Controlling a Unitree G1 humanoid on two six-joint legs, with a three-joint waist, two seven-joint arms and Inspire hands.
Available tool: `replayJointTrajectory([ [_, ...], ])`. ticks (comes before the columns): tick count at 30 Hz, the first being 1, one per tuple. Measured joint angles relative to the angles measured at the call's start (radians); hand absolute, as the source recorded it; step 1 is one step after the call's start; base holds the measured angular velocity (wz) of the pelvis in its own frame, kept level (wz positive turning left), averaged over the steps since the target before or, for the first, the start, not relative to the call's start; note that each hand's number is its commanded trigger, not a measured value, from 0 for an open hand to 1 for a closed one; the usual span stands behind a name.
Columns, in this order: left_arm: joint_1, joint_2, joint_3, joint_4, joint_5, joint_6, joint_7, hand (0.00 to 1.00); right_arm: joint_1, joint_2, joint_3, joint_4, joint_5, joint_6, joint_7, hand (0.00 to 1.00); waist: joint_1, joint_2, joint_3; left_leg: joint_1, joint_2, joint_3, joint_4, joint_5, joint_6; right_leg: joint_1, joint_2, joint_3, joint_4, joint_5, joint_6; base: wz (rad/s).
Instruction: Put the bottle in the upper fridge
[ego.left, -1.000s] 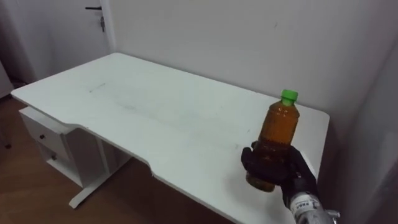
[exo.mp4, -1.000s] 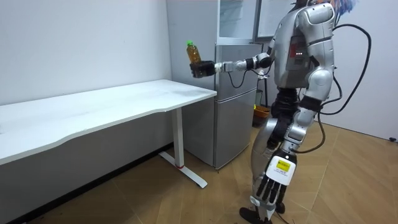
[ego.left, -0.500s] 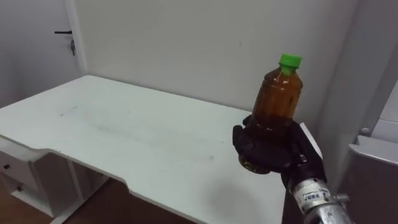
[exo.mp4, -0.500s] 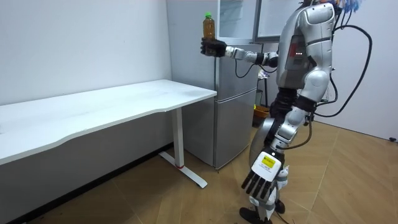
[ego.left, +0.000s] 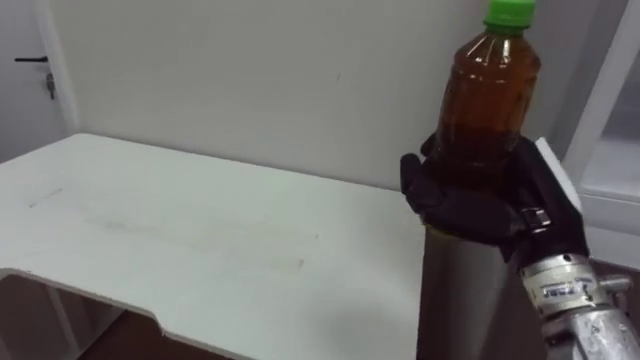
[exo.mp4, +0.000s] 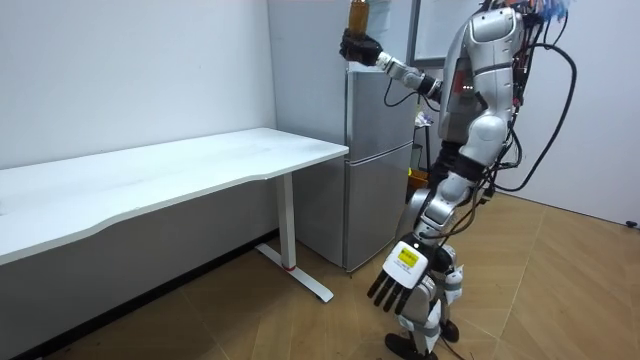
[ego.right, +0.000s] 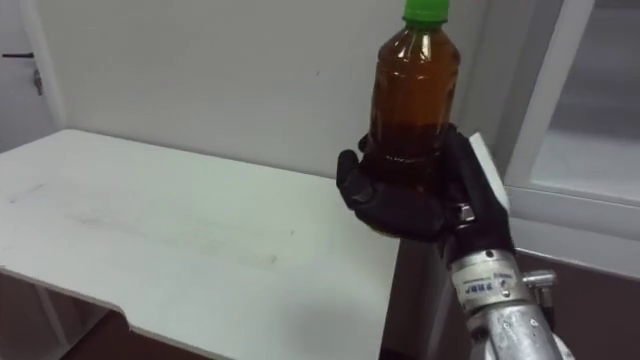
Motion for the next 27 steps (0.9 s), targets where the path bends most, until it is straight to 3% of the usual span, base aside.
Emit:
replayJointTrajectory([
  [3,0.017,0.000,0.009,0.005,0.000,0.000,0.000,0.00,0.000,-0.005,-0.048,-0.031,0.006,0.000,-0.001,1.00,-0.028,-0.002,-0.0010,0.007,0.003,0.015,0.003,-0.007,0.001,0.002,0.002,0.011,0.001,0.000,0.000,-0.18],
  [12,0.027,0.004,0.054,-0.003,0.014,-0.002,0.001,0.00,0.031,-0.072,-0.183,-0.077,0.012,0.000,-0.042,1.00,-0.096,-0.021,-0.0134,0.032,0.014,0.048,-0.004,-0.014,0.000,0.013,0.006,0.019,0.001,0.001,0.000,-0.12],
  [19,0.026,0.005,0.055,-0.002,0.020,-0.002,-0.004,0.00,0.157,-0.076,-0.281,-0.147,0.004,0.000,-0.086,1.00,-0.108,-0.021,-0.0113,0.045,0.025,0.082,-0.008,-0.023,-0.005,0.008,0.012,0.040,0.002,0.004,-0.005,-0.17],
  [27,0.025,0.004,0.091,-0.003,0.020,-0.002,-0.022,0.00,0.194,-0.076,-0.328,-0.147,0.004,0.001,-0.089,1.00,-0.124,-0.024,-0.0097,0.048,0.032,0.105,-0.009,-0.026,-0.009,0.001,0.020,0.065,-0.001,0.005,-0.007,-0.09],
])
